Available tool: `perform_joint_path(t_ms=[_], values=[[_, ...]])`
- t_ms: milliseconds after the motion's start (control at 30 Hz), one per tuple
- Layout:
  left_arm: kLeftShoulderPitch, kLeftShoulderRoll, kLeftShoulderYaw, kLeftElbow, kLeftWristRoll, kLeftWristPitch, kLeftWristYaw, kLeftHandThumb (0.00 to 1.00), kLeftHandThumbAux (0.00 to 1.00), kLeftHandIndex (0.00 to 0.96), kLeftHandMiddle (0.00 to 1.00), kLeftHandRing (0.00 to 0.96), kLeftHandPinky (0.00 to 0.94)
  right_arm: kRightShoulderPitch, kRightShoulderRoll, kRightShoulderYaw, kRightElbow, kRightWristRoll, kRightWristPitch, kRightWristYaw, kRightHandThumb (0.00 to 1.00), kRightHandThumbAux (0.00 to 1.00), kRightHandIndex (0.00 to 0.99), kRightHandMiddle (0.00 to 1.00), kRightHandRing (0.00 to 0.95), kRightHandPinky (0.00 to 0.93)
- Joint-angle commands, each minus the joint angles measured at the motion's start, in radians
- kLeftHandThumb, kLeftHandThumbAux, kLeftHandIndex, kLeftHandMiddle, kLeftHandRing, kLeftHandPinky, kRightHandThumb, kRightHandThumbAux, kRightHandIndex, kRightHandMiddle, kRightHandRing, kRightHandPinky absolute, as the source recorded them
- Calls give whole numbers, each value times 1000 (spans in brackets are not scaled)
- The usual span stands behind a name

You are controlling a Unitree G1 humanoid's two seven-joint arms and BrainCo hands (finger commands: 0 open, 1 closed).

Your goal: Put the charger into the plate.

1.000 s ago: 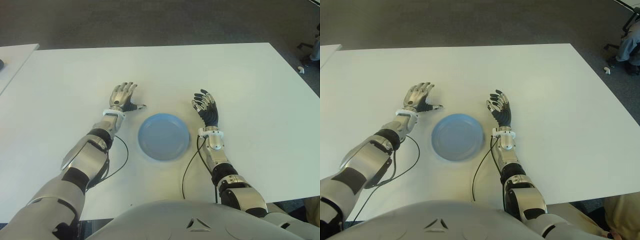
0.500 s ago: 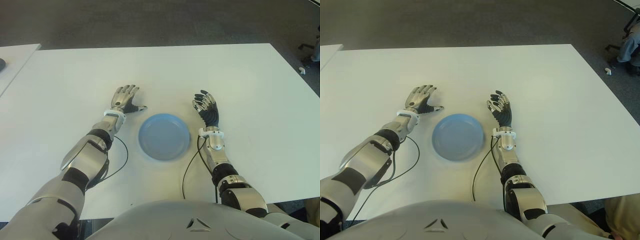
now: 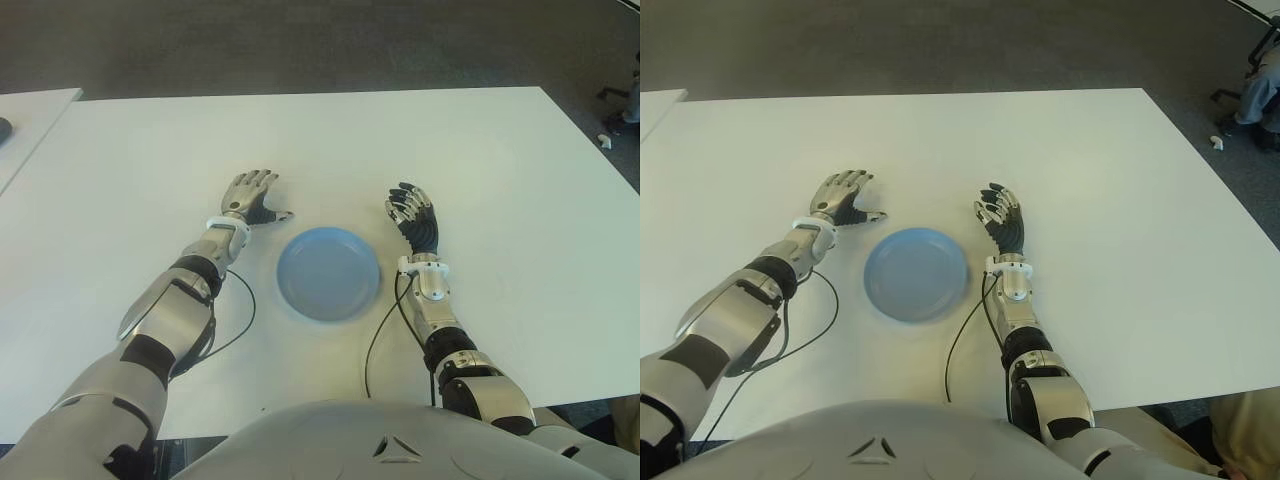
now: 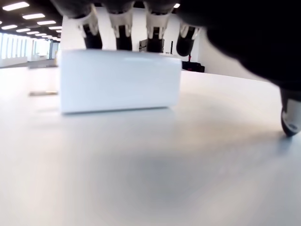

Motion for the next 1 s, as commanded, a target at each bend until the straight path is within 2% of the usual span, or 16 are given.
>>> perform_joint_path(t_ms=[33,533,633,733,767,833,867,933,967,1000], values=[[103,-6,0,52,-26,-5,-146,0,387,0,0,0,0,214,3,-18,122,13,60,19,0,760,246,351,305,273],[127,-10,45,54,-96,-27,-206,0,343,0,0,0,0,220,-4,-36,127,24,68,52,0,723,237,348,284,233],[131,-16,68,52,-123,-22,-196,0,341,0,0,0,0,222,-5,-39,127,23,68,55,0,719,234,347,281,224],[134,-20,80,51,-137,-17,-186,1,347,0,0,0,40,223,-5,-40,126,23,68,58,0,716,233,350,283,234],[138,-24,85,48,-139,-10,-137,1,347,0,0,0,44,223,-6,-41,127,24,68,61,0,715,233,350,283,235],[145,-32,89,43,-135,4,-24,45,344,40,34,73,176,222,-6,-43,128,27,67,68,0,711,236,355,289,249],[148,-34,87,41,-130,11,26,83,349,80,98,141,243,222,-6,-44,129,28,67,70,0,708,235,355,290,251],[151,-37,81,39,-119,20,103,206,362,199,319,364,448,222,-5,-45,129,30,67,75,0,700,234,354,292,256],[151,-37,70,41,-105,32,147,230,364,221,365,408,486,222,-5,-46,128,30,66,78,0,699,234,354,292,257],[155,-36,54,46,-86,48,202,274,366,272,445,487,577,224,-5,-47,126,31,66,80,0,695,231,352,292,256]])
